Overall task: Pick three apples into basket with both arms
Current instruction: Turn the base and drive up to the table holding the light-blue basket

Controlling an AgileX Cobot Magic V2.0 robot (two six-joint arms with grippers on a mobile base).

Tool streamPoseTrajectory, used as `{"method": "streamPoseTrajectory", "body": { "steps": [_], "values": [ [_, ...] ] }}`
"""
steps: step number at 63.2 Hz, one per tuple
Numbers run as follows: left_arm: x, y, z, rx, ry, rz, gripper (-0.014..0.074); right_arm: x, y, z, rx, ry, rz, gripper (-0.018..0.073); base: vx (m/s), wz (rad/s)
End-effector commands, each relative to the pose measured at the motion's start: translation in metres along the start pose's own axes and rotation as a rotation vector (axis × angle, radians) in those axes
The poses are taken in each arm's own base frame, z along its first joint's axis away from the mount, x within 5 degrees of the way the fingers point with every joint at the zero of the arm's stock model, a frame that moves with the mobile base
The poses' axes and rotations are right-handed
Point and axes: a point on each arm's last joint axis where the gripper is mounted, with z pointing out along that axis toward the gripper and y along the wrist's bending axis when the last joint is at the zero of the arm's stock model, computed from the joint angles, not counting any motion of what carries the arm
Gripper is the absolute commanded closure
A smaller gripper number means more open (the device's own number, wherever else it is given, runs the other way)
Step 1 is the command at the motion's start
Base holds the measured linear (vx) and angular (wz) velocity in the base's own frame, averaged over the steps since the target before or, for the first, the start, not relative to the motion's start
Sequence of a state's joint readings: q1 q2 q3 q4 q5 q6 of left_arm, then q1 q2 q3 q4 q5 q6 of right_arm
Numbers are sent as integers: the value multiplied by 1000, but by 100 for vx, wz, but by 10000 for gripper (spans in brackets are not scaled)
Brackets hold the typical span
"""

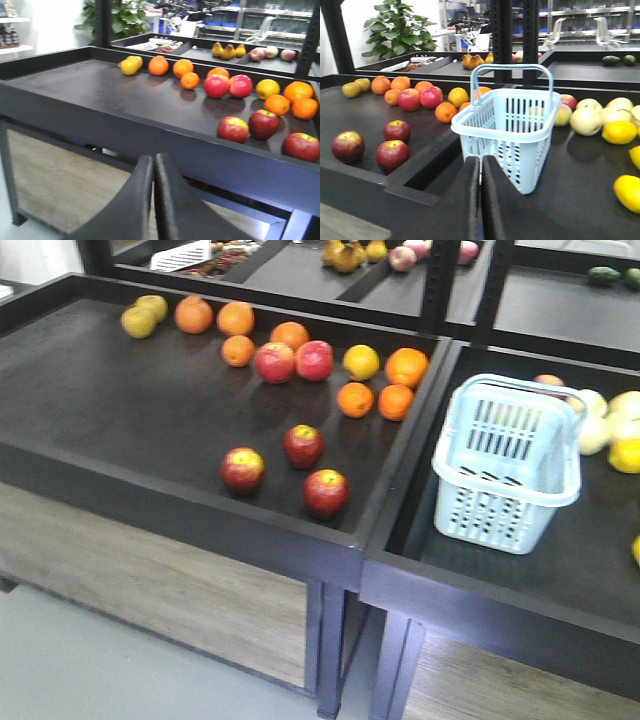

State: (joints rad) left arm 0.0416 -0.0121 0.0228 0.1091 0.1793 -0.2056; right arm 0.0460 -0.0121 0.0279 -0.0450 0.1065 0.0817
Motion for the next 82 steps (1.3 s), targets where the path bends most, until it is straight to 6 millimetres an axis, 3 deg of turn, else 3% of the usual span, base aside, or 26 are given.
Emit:
{"method": "streamPoseTrajectory", "body": {
  "steps": [1,82],
  "values": [
    [-4,-1,-1,15,-77,-8,603,-2,0,0,2,-67,-16,564,4,-26],
    [-4,-1,-1,15,-77,-8,603,-2,0,0,2,-67,-16,564,10,-22]
  ]
}}
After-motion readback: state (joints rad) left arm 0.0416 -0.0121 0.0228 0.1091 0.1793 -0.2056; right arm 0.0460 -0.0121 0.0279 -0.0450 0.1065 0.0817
